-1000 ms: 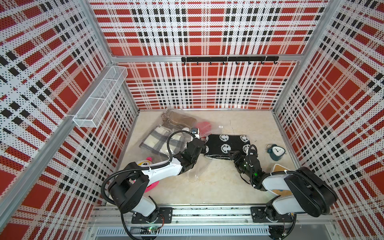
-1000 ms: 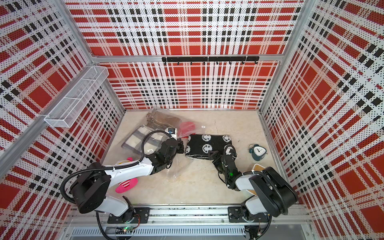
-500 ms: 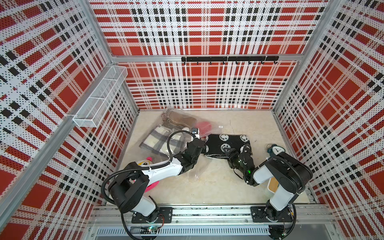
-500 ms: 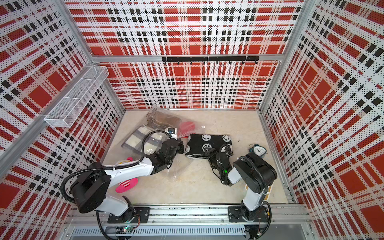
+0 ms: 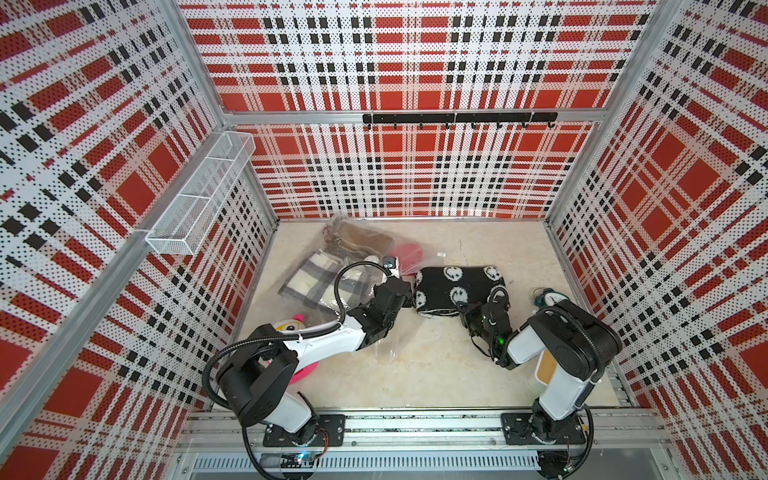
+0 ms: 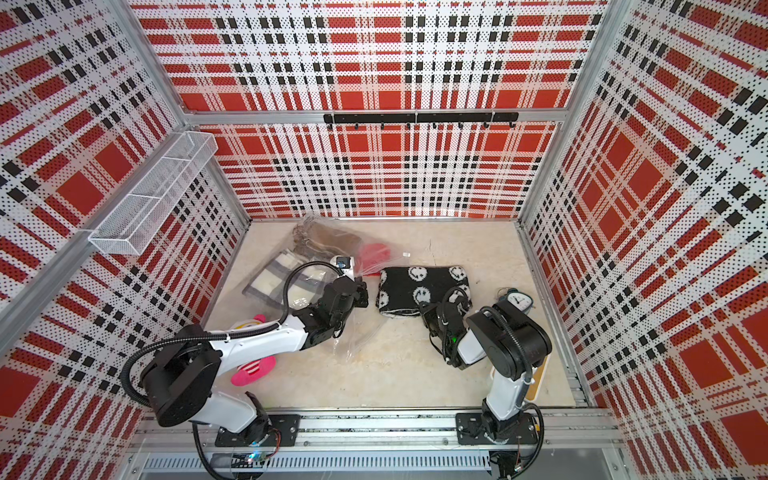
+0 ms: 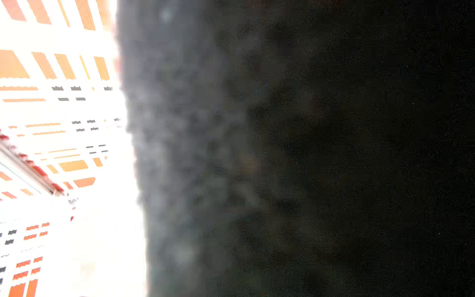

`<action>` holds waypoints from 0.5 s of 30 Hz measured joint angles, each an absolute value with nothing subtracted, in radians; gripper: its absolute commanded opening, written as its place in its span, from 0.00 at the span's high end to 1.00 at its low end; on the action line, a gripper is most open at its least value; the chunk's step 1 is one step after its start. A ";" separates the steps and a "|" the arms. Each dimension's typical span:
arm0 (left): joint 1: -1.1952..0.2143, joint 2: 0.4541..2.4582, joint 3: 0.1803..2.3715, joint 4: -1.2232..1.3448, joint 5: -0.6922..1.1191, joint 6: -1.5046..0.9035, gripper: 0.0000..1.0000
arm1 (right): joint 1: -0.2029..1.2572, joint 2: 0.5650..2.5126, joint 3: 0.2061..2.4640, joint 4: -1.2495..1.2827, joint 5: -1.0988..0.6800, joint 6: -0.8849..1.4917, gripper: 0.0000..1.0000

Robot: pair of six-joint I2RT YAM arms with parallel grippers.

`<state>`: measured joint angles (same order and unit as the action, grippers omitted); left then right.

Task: Take the scarf out of the vacuum bag
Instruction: Move the scarf to the corner of the board.

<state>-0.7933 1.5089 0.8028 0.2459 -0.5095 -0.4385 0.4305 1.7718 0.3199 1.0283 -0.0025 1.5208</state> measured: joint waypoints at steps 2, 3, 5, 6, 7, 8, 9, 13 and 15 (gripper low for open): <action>-0.793 1.506 0.803 0.245 -0.510 -0.442 1.00 | 0.396 1.772 0.316 1.033 -0.026 1.520 1.00; -0.793 1.504 0.803 0.245 -0.511 -0.443 1.00 | 0.385 1.772 0.316 1.033 -0.034 1.518 1.00; -0.791 1.500 0.803 0.243 -0.519 -0.447 1.00 | 0.367 1.768 0.316 1.024 -0.044 1.508 1.00; -0.791 1.499 0.803 0.241 -0.522 -0.449 1.00 | 0.362 1.763 0.317 1.013 -0.046 1.504 1.00; -0.790 1.498 0.803 0.239 -0.527 -0.450 1.00 | 0.356 1.754 0.317 0.999 -0.048 1.499 1.00; -0.786 1.497 0.803 0.237 -0.530 -0.453 1.00 | 0.346 1.744 0.317 0.984 -0.049 1.493 1.00; -0.786 1.497 0.803 0.236 -0.532 -0.456 1.00 | 0.335 1.734 0.317 0.970 -0.049 1.488 1.00; -0.783 1.495 0.803 0.232 -0.535 -0.465 1.00 | 0.261 1.702 0.319 0.915 -0.062 1.461 1.00; -0.782 1.491 0.803 0.230 -0.536 -0.466 1.00 | 0.209 1.704 0.337 0.890 -0.097 1.444 1.00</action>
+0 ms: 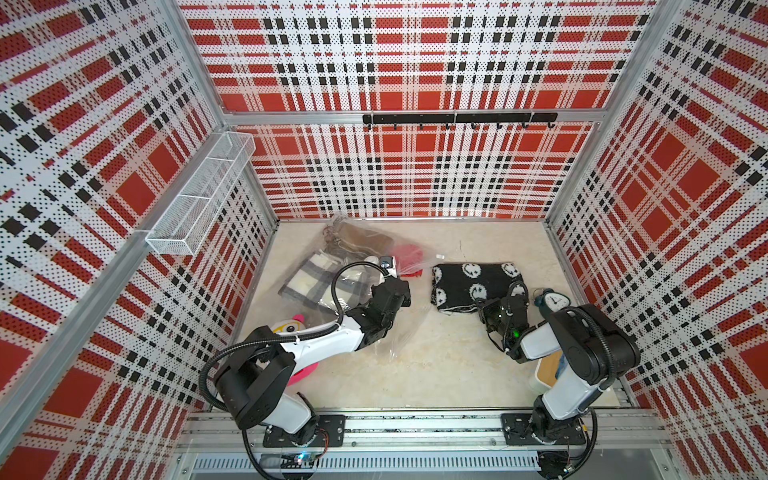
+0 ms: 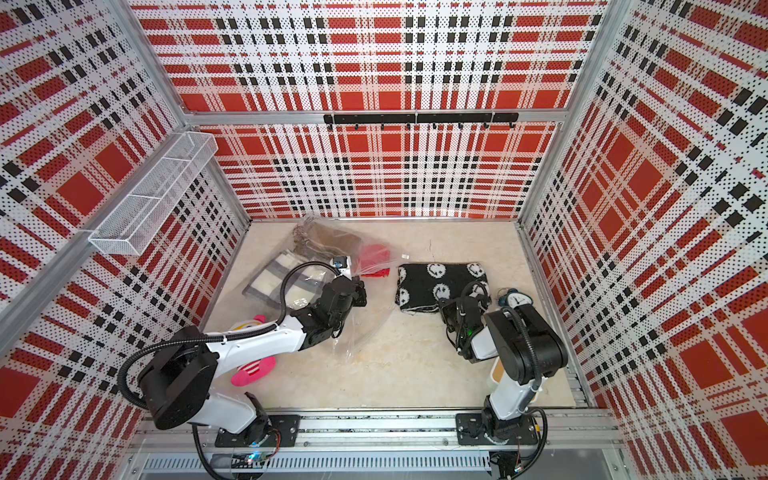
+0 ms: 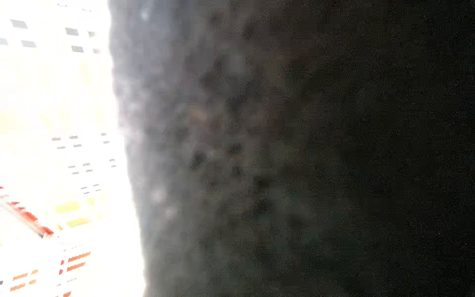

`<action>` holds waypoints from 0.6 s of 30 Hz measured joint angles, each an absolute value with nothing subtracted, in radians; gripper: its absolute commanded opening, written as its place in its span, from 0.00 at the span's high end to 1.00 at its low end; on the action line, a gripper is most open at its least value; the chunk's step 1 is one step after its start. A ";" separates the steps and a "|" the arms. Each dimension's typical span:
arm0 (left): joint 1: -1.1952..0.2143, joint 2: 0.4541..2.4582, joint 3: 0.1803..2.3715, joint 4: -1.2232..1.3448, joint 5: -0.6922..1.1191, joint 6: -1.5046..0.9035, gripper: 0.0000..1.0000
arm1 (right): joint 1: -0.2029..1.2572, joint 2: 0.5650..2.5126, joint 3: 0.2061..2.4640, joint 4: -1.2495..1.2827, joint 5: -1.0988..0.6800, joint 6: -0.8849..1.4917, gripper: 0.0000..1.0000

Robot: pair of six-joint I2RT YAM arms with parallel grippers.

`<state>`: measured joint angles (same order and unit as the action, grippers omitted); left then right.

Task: Take the scarf out of the vacuum bag
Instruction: Move the scarf to the corner of the board.

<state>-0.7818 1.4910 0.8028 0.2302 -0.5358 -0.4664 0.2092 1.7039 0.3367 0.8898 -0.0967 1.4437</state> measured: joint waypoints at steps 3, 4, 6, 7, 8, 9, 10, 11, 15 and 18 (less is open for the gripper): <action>-0.780 1.485 0.801 0.231 -0.537 -0.469 1.00 | 0.146 1.719 0.376 0.857 -0.139 1.415 1.00; -0.780 1.484 0.801 0.231 -0.537 -0.469 1.00 | 0.131 1.729 0.398 0.838 -0.150 1.402 1.00; -0.780 1.484 0.801 0.230 -0.538 -0.471 1.00 | 0.114 1.747 0.430 0.819 -0.168 1.387 1.00; -0.780 1.484 0.801 0.230 -0.539 -0.472 1.00 | 0.106 1.755 0.441 0.814 -0.177 1.381 1.00; -0.780 1.484 0.801 0.230 -0.540 -0.472 1.00 | 0.101 1.757 0.445 0.812 -0.183 1.378 1.00; -0.780 1.484 0.801 0.230 -0.540 -0.472 1.00 | 0.097 1.757 0.445 0.809 -0.186 1.375 1.00; -0.780 1.484 0.801 0.229 -0.540 -0.472 1.00 | 0.095 1.756 0.447 0.801 -0.187 1.371 1.00; -0.780 1.484 0.801 0.229 -0.540 -0.472 1.00 | 0.094 1.754 0.449 0.790 -0.187 1.365 1.00; -0.778 1.484 0.801 0.229 -0.540 -0.480 1.00 | 0.067 1.721 0.459 0.739 -0.199 1.347 1.00; -0.772 1.484 0.801 0.229 -0.538 -0.490 1.00 | 0.027 1.689 0.459 0.697 -0.187 1.336 1.00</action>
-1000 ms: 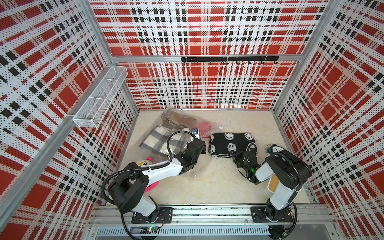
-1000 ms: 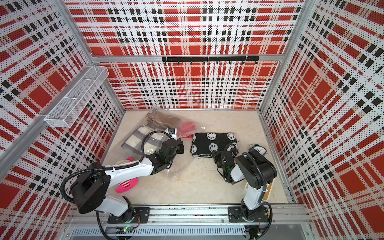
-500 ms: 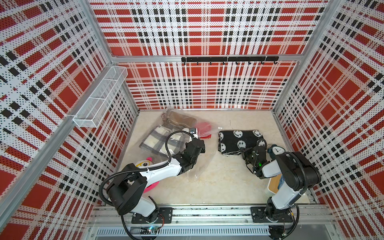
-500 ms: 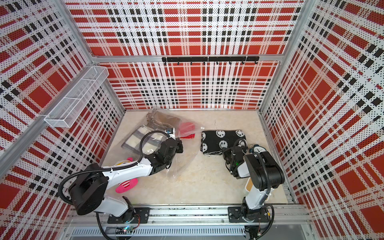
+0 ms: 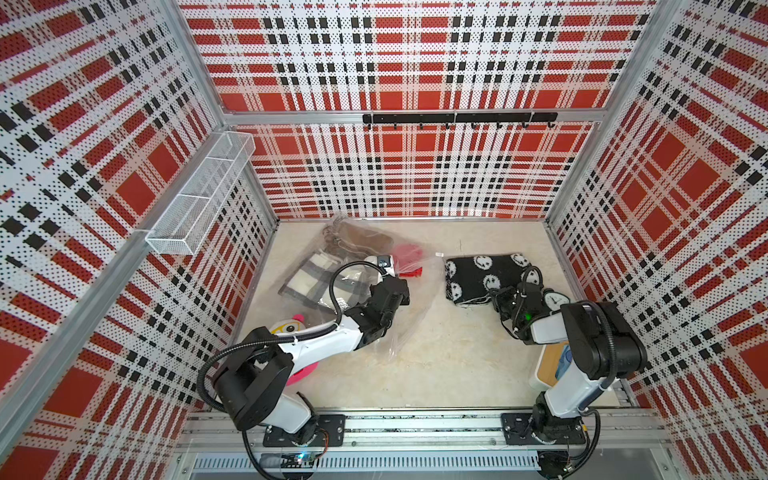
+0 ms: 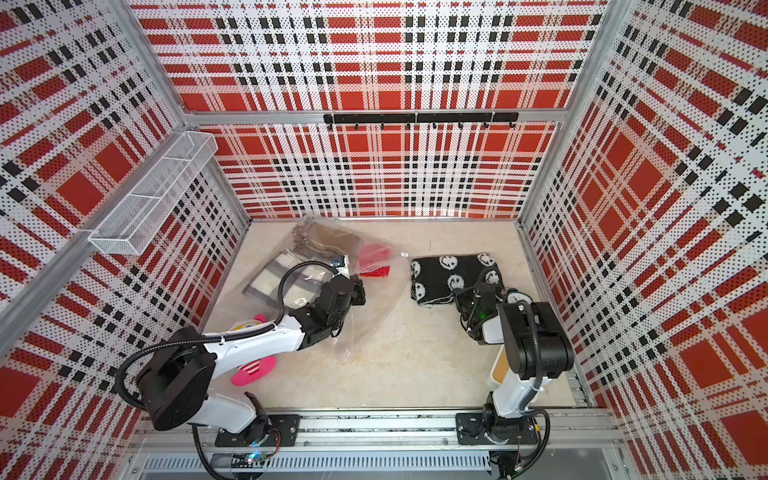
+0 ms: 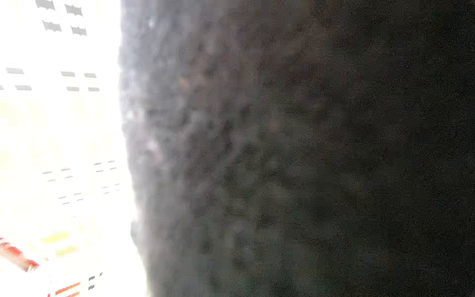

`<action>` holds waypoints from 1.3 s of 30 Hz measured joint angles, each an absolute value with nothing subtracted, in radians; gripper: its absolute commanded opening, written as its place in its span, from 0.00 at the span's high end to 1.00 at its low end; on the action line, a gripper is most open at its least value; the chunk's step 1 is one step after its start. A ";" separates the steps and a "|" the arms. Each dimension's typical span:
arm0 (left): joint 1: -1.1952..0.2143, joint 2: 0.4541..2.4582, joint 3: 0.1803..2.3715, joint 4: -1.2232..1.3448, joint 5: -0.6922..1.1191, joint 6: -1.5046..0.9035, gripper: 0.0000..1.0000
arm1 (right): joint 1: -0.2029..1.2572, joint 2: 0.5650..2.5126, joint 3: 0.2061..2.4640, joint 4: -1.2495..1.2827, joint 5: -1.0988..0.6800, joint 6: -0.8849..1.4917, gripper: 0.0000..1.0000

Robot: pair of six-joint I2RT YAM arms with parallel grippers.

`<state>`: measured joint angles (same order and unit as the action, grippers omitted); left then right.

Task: Take the scarf out of the vacuum bag
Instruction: Move the scarf to the corner of the board.

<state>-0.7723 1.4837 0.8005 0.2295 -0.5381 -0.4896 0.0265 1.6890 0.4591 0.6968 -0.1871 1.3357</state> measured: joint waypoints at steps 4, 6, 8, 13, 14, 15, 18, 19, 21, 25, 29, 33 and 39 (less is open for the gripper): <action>-0.769 1.484 0.801 0.229 -0.538 -0.491 1.00 | 0.009 1.664 0.460 0.675 -0.162 1.322 1.00; -0.769 1.484 0.801 0.229 -0.538 -0.491 1.00 | 0.006 1.673 0.482 0.647 -0.166 1.304 1.00; -0.769 1.484 0.801 0.229 -0.538 -0.492 1.00 | 0.004 1.709 0.531 0.628 -0.181 1.283 1.00; -0.769 1.484 0.801 0.229 -0.538 -0.492 1.00 | 0.002 1.811 0.683 0.576 -0.213 1.234 1.00; -0.769 1.484 0.801 0.229 -0.538 -0.492 1.00 | 0.001 1.822 0.705 0.561 -0.213 1.225 1.00; -0.770 1.484 0.801 0.229 -0.538 -0.492 1.00 | 0.001 1.830 0.726 0.542 -0.213 1.216 1.00; -0.772 1.484 0.801 0.229 -0.537 -0.491 1.00 | 0.001 1.851 0.795 0.477 -0.211 1.189 1.00; -0.773 1.484 0.801 0.229 -0.536 -0.491 1.00 | 0.001 1.859 0.821 0.455 -0.207 1.183 1.00; -0.776 1.484 0.801 0.229 -0.535 -0.491 1.00 | -0.001 1.882 0.876 0.416 -0.200 1.170 1.00; -0.777 1.484 0.801 0.229 -0.535 -0.491 1.00 | -0.002 1.938 0.986 0.335 -0.180 1.133 1.00; -0.782 1.484 0.801 0.229 -0.535 -0.491 1.00 | -0.004 1.987 1.080 0.271 -0.166 1.105 1.00; -0.791 1.484 0.801 0.229 -0.539 -0.490 1.00 | -0.011 2.029 1.148 0.217 -0.152 1.089 1.00; -0.794 1.484 0.801 0.223 -0.546 -0.488 1.00 | -0.027 2.067 1.207 0.176 -0.144 1.094 1.00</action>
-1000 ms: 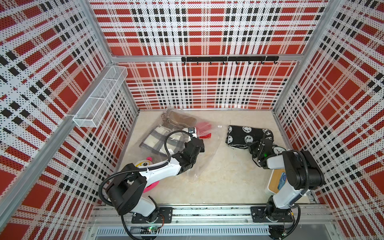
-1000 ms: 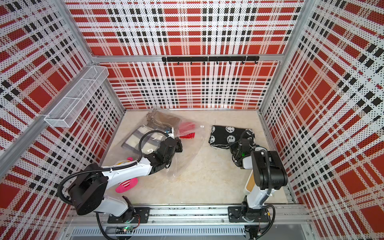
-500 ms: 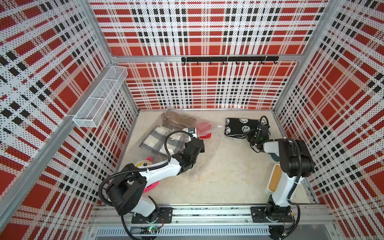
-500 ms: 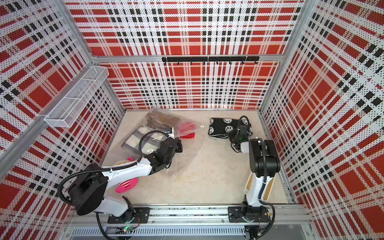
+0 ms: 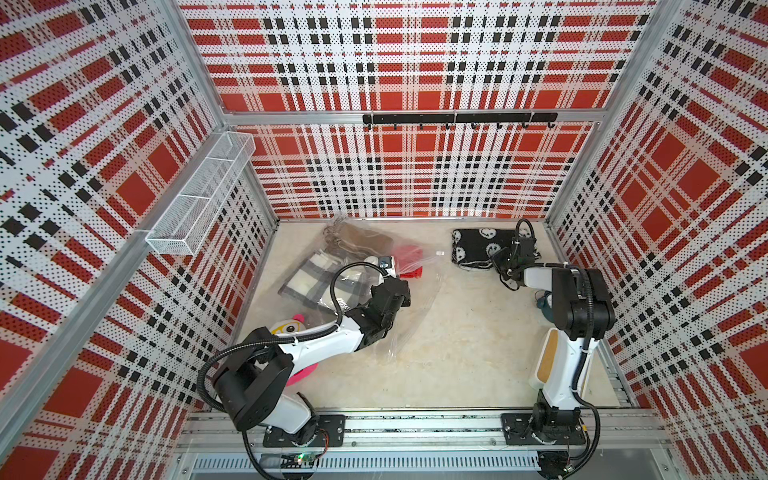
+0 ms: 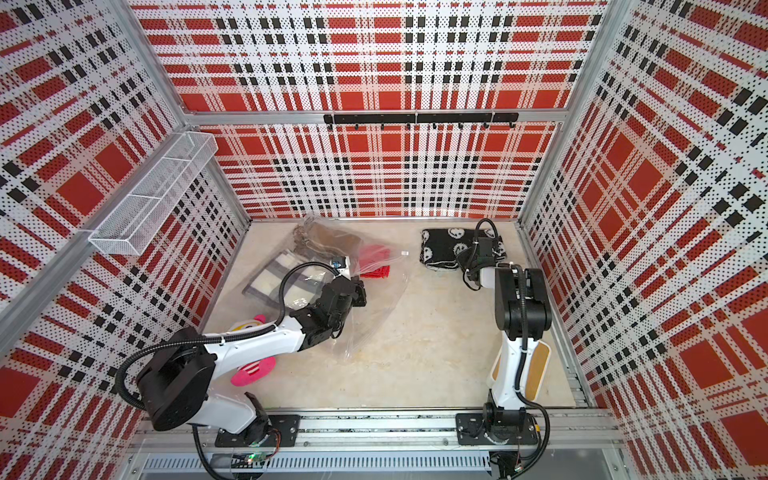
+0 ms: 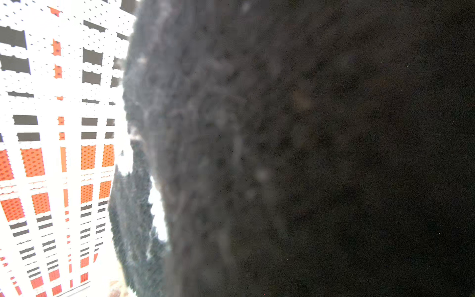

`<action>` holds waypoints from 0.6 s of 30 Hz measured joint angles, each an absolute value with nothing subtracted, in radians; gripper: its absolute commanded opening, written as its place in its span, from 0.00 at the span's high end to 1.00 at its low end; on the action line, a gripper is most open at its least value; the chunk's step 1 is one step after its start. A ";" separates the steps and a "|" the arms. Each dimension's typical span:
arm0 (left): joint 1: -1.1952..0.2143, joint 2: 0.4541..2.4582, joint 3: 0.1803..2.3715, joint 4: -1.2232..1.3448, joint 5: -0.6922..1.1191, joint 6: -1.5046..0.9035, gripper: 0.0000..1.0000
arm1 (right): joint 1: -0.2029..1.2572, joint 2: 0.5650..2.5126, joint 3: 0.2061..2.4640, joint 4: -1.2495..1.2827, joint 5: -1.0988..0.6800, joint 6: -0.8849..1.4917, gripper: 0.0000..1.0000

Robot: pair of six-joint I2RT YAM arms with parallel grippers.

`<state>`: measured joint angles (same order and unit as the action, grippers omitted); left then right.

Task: Take the scarf out of the vacuum bag
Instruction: Move the scarf to the corner of the board.

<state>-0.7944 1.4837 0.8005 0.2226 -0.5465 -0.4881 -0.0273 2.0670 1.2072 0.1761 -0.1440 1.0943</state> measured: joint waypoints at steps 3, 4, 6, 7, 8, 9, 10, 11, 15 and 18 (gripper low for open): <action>-0.797 1.484 0.801 0.221 -0.551 -0.487 1.00 | -0.042 2.081 1.232 0.166 -0.145 1.102 1.00; -0.798 1.484 0.801 0.221 -0.552 -0.486 1.00 | -0.047 2.083 1.238 0.160 -0.143 1.102 1.00; -0.800 1.484 0.801 0.218 -0.554 -0.486 1.00 | -0.057 2.090 1.263 0.132 -0.131 1.097 1.00; -0.800 1.484 0.801 0.218 -0.555 -0.486 1.00 | -0.060 2.093 1.278 0.117 -0.124 1.093 1.00; -0.800 1.484 0.801 0.216 -0.556 -0.486 1.00 | -0.064 2.098 1.294 0.102 -0.117 1.091 1.00; -0.800 1.484 0.801 0.216 -0.556 -0.485 1.00 | -0.069 2.102 1.306 0.093 -0.114 1.089 1.00; -0.800 1.484 0.801 0.216 -0.557 -0.485 1.00 | -0.075 2.106 1.316 0.084 -0.113 1.087 1.00; -0.800 1.484 0.801 0.216 -0.557 -0.485 1.00 | -0.082 2.110 1.327 0.072 -0.113 1.083 1.00; -0.800 1.484 0.801 0.216 -0.558 -0.485 1.00 | -0.103 2.140 1.395 0.005 -0.093 1.043 1.00; -0.800 1.484 0.801 0.216 -0.558 -0.485 1.00 | -0.108 2.147 1.424 -0.026 -0.080 1.015 1.00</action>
